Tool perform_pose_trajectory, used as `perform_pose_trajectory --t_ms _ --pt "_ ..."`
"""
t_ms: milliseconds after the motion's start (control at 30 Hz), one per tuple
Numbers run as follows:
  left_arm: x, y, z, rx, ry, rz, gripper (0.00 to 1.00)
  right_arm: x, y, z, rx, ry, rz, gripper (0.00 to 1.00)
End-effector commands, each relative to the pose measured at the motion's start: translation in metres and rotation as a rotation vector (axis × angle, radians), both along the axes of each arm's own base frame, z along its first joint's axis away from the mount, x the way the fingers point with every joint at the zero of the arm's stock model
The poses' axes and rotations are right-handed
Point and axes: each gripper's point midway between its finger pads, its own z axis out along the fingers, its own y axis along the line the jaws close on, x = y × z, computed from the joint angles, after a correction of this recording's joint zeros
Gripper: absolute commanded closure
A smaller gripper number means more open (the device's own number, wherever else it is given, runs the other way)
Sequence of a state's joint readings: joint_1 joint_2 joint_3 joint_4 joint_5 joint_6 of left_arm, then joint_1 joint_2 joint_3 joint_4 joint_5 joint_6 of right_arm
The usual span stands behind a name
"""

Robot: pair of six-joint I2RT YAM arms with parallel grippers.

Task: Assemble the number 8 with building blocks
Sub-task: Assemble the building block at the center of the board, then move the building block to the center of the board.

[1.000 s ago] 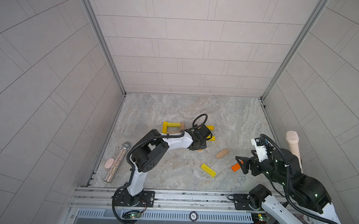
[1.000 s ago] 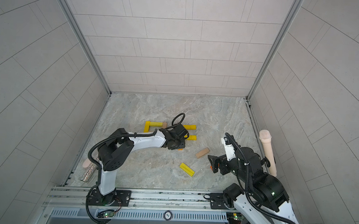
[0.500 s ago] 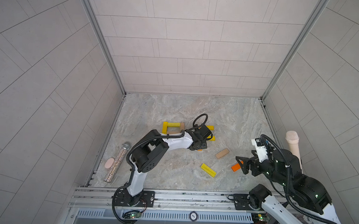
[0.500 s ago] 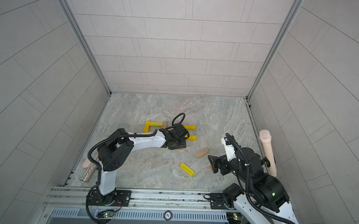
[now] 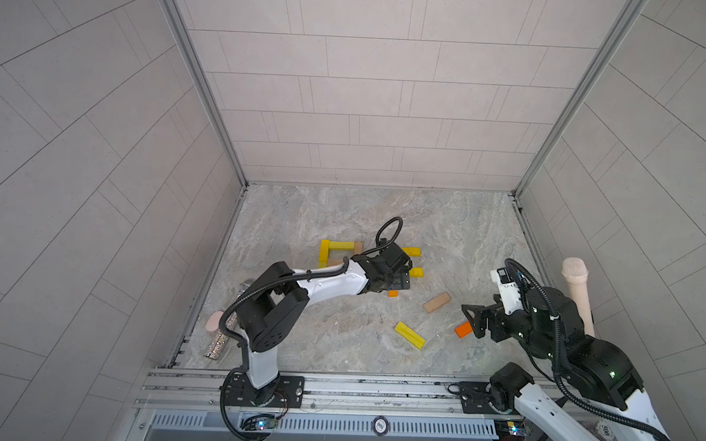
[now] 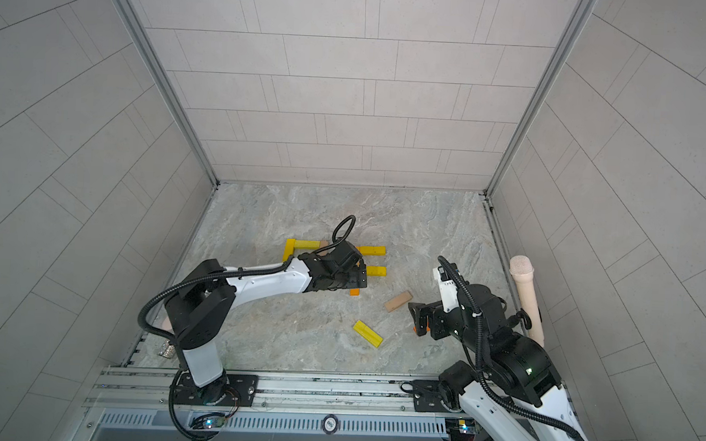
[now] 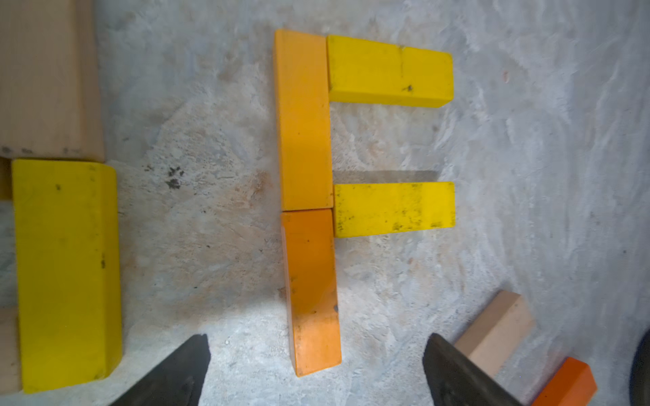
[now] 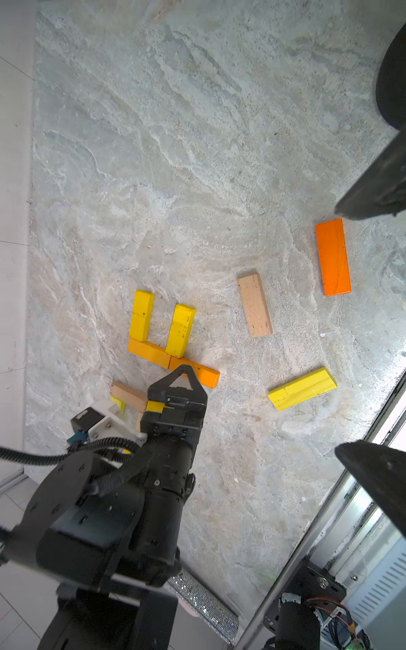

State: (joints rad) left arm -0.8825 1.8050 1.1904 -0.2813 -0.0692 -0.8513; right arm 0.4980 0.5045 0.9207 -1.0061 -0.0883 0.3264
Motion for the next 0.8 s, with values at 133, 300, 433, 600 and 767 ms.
perform_pose_trajectory --t_ms 133,300,433,600,767 --pt "0.003 -0.005 0.057 -0.049 -0.201 -0.146 0.0 0.026 0.005 0.007 0.066 -0.002 -0.101 0.0" --pt "0.0 0.006 0.081 -0.063 -0.312 -0.22 0.0 0.046 0.009 0.001 0.121 -0.004 -0.181 0.02" --pt "0.002 0.02 0.097 -0.13 -0.356 -0.234 0.0 0.059 0.01 -0.019 0.148 0.041 -0.263 0.04" --pt "0.007 0.026 0.123 -0.196 -0.413 -0.307 0.0 0.07 0.012 -0.053 0.145 0.123 -0.332 0.07" --pt "0.009 0.028 0.152 -0.138 -0.47 -0.405 0.0 0.079 0.015 -0.088 0.123 0.186 -0.38 0.08"
